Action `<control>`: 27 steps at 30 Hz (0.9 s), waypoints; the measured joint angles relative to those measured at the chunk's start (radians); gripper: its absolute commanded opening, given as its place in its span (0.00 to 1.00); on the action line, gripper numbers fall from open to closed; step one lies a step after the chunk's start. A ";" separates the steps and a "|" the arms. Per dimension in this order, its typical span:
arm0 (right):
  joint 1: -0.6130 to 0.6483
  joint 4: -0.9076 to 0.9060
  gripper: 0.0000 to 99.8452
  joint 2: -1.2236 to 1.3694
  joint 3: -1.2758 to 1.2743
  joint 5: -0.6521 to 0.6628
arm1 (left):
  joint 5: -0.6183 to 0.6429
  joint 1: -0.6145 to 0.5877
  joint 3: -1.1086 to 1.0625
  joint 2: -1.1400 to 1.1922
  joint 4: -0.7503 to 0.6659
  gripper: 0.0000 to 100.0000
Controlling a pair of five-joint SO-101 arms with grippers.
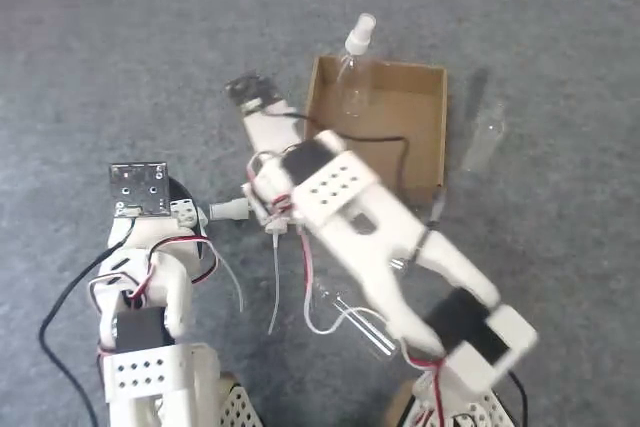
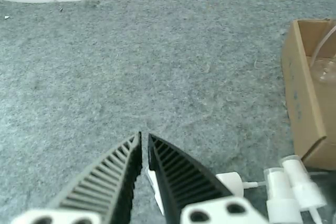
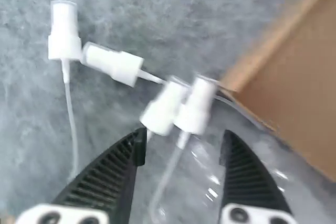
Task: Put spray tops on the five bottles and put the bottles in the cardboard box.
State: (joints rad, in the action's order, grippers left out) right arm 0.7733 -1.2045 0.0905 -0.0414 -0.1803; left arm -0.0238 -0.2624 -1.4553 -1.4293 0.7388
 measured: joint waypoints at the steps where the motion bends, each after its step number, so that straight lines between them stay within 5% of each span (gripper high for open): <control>1: -0.020 -0.031 0.14 -0.032 0.000 0.026 | 0.000 0.000 0.000 0.000 0.000 0.01; 14: -0.508 -0.408 0.09 -0.390 0.000 0.382 | 0.000 0.000 0.000 0.000 -0.005 0.01; 21: -0.852 -0.351 0.19 -0.388 0.000 0.517 | 0.000 -0.002 -0.015 0.000 -0.043 0.01; 27: -0.910 -0.183 0.24 -0.184 0.000 0.511 | 0.000 -0.002 -0.015 0.000 -0.043 0.01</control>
State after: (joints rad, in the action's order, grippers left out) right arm -0.1366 -1.3871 -0.0936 -0.0414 0.3307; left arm -0.0238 -0.2639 -1.4707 -1.4293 0.6958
